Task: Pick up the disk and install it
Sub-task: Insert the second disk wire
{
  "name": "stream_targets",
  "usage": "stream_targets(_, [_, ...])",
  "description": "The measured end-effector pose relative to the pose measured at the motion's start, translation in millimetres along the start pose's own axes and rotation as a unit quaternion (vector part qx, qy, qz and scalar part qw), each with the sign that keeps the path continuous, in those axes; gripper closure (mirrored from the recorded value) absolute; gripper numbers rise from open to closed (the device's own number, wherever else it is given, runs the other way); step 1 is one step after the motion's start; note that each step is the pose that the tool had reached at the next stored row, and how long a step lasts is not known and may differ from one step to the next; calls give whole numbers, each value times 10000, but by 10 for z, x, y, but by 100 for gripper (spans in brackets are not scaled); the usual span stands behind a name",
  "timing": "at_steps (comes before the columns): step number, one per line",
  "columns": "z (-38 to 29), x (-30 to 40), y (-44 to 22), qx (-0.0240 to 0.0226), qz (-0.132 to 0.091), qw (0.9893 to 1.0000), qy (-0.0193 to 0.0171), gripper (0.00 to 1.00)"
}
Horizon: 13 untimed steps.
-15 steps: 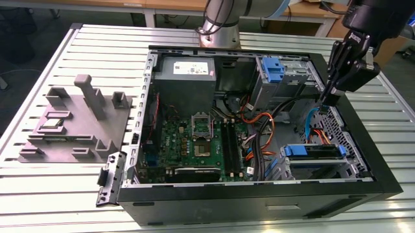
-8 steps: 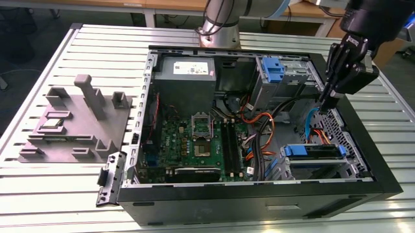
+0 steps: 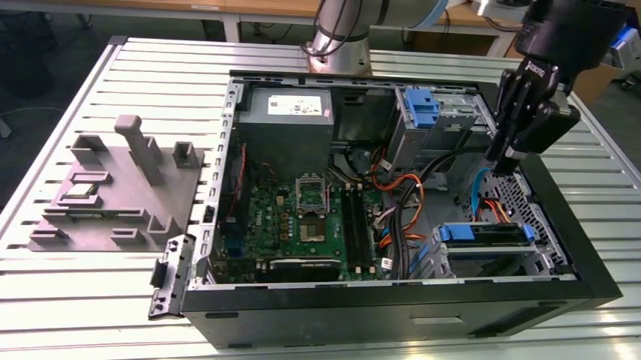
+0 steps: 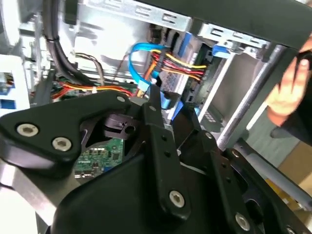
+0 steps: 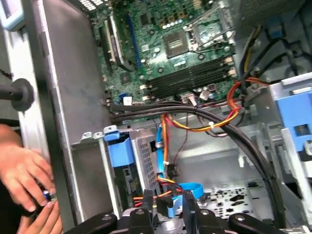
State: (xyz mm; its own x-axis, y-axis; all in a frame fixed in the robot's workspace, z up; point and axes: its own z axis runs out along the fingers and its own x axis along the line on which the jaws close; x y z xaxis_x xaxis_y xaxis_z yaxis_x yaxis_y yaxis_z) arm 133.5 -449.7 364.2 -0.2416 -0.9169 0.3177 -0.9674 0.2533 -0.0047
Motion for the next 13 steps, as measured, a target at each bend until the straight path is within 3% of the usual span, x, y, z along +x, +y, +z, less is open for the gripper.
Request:
stream_targets(4, [6,-4,-6,20,7,10000,80,63])
stream_targets(8, [37,-16,-13,21,8,10000,87,64])
stream_targets(10, [47,-20,-13,22,8,10000,90,77])
stream_targets(13, [55,-23,-13,23,7,10000,92,84])
